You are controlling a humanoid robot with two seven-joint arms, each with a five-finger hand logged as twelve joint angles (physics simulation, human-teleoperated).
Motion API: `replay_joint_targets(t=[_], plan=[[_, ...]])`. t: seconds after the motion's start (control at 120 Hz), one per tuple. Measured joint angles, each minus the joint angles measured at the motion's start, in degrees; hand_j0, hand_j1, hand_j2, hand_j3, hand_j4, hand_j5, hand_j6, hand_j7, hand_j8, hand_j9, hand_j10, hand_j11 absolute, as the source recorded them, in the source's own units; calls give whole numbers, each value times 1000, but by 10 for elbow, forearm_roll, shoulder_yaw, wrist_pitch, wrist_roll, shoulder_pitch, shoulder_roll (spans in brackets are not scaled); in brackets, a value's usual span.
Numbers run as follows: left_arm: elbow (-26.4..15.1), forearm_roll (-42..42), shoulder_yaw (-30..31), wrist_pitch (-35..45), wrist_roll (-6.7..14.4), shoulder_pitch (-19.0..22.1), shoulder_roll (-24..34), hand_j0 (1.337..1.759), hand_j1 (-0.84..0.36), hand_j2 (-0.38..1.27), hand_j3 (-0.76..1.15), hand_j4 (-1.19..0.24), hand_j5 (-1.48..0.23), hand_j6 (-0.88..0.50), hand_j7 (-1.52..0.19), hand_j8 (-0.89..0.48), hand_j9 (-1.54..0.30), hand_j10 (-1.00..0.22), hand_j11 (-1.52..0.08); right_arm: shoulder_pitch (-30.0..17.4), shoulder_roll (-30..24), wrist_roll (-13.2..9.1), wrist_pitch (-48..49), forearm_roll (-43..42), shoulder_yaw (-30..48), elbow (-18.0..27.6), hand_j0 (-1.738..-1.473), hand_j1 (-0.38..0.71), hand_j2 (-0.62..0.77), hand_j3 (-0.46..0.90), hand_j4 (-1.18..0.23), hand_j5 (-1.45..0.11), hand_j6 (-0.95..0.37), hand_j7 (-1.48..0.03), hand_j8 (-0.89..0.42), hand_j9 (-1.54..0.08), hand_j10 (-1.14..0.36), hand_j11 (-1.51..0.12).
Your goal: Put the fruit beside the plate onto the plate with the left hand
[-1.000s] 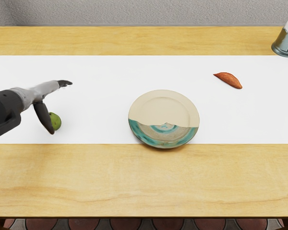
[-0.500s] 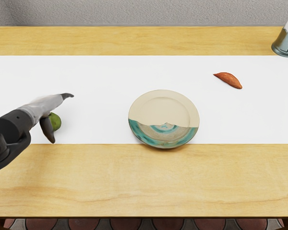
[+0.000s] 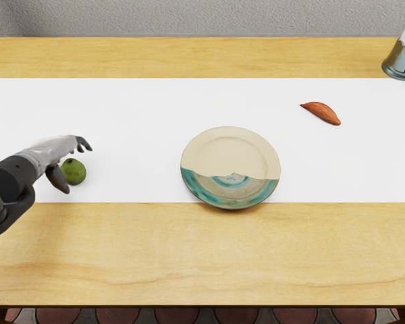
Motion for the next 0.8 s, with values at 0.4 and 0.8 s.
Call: replay_joint_targets(t=[0.4,0.8], plan=[[3,0,11,-1,0,2,-1,1658,-128,87,0,-407,-523,-408,-523,-408,-522,-407,-522,0,0,0,0,0,0,0,-1658,-331,-3,0,-15,-20,-15,-20,-15,-20,-15,-20],[3,0,15,-1,0,2,-1,1658,-214,104,0,-487,-610,-459,-615,-495,-618,-482,-617,0,0,0,0,0,0,0,-1658,-331,-3,0,-15,-20,-15,-20,-15,-20,-15,-20]])
